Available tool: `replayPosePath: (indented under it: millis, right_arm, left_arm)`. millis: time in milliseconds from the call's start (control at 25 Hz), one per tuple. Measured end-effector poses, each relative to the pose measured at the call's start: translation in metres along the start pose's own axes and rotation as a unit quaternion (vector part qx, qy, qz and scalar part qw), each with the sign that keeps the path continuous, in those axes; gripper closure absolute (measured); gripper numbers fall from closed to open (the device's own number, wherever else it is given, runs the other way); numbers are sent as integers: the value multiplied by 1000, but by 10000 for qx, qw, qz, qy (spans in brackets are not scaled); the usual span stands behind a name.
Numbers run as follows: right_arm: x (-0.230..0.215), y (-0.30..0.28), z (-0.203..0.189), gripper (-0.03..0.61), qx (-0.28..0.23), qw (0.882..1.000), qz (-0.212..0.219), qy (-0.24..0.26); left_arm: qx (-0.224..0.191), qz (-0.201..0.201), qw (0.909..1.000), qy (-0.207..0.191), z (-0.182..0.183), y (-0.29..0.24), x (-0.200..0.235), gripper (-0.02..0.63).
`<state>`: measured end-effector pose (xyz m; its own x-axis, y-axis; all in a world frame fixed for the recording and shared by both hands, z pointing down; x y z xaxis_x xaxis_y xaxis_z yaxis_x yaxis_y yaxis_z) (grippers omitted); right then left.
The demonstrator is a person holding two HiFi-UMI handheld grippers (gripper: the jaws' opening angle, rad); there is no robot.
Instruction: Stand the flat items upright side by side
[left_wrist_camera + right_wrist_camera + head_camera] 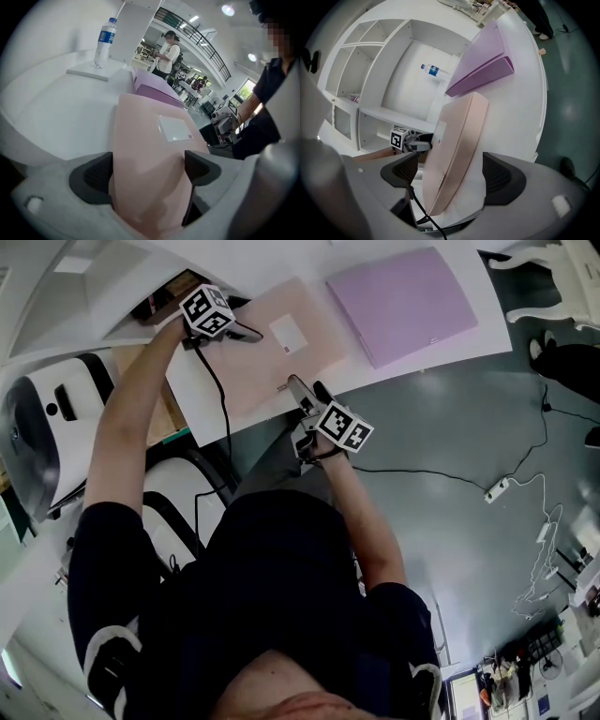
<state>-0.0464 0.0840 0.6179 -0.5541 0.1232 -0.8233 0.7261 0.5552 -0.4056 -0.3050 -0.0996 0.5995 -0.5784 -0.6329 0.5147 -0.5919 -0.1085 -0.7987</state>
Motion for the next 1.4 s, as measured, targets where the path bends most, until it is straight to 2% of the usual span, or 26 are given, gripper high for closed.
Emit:
replayPosePath:
  millis: [480,720,880,1080,1200,1320,1400]
  right_arm:
    - [-8,1,1,174,-488,9971,195,-554]
    - [-16,10,-1,190,-812,9890,282,-1207]
    - [-21,19,-2,213,-742,9884,252,-1302]
    - [-21,21,-4,233,-566,9913,164,-1181]
    - [-24,22,-4,276,-562,9912,3,-1201]
    - [-27,21,-7,371,-323,9946,-152,-978]
    - [-29,21,-8,379,-265,9953,-57,-935]
  left_arm:
    - [233,-247,9994,-78,9,-11,-6,127]
    - [187,-270,9994,-143,13,-15,-14,128]
    - [171,-346,9991,-189,14,-20,-22,132]
    - [173,-426,9987,-224,12,-25,-31,139]
    - [107,-449,9988,-146,8,-24,-32,140]
    - [38,-401,9991,-129,2,-23,-32,141]
    - [-36,-390,9992,-104,-1,-22,-32,141]
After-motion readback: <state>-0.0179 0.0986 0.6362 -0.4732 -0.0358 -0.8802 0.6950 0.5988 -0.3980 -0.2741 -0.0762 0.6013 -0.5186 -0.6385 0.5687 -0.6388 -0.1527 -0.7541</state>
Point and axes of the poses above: the fingertips, and each gripper's own axes: y backward along the fingers, x to its left, z out of its top, the point moved 10 cm from there along y, backward along the fingers, and after that the axes turned 14 degrees about y, right-handed, at the moved point
